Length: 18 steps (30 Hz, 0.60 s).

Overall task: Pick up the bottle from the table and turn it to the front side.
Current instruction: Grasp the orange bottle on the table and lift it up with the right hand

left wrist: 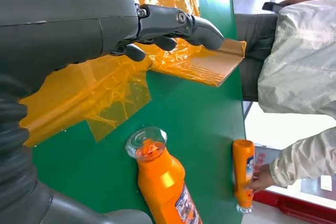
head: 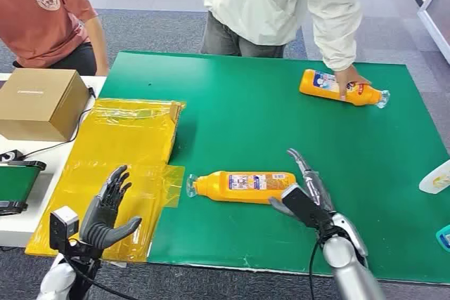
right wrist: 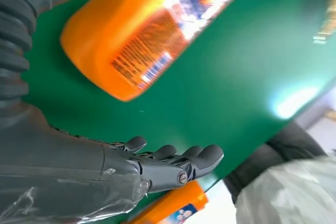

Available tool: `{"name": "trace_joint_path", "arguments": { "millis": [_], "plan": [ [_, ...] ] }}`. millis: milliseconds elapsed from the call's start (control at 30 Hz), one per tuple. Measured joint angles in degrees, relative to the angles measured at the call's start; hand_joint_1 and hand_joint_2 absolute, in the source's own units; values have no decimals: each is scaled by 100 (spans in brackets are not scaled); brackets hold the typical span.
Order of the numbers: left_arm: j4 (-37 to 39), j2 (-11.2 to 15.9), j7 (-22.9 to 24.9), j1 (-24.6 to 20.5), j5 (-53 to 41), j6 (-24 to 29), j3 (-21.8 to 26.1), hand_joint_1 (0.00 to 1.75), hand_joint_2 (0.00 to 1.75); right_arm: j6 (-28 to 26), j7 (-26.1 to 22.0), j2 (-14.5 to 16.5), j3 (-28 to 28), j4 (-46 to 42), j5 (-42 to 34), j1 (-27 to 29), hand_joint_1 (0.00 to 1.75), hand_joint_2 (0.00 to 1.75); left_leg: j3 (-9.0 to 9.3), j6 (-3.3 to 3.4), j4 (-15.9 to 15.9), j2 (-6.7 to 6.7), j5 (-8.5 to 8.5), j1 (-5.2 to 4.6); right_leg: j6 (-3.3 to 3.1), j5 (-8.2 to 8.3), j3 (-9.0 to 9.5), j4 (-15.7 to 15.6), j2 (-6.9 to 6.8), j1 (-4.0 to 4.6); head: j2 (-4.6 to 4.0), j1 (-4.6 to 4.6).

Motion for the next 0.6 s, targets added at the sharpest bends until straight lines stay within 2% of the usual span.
{"name": "trace_joint_path", "arguments": {
  "millis": [67,200,500,533,600],
  "plan": [
    [-20,-2,11,-1,-2,-8,1,0,175,-201,156,-4,84,113,435,-21,0,175,0,0,0,0,0,0,0,0,0,0,0,0,0,0],
    [-103,-10,91,-38,-161,85,-1,0,175,-791,600,-26,456,715,1885,-175,0,175,0,0,0,0,0,1,0,0,-1,0,0,0,1,0],
    [-150,-11,104,-202,15,43,-2,0,175,-1201,954,-30,1193,1747,3207,-849,0,175,8,-7,0,4,6,4,-7,6,0,0,2,1,1,1],
    [-150,-12,103,-211,47,28,-2,0,175,-1210,985,-29,1270,1831,3311,-929,19,175,9,-8,0,4,7,5,-8,7,1,0,2,1,1,0],
    [-150,-12,99,-220,95,5,-1,0,175,-1218,1017,-27,1418,1983,3453,-1074,106,175,11,-9,0,4,8,5,-10,10,1,0,3,1,1,-1]
  ]
}}
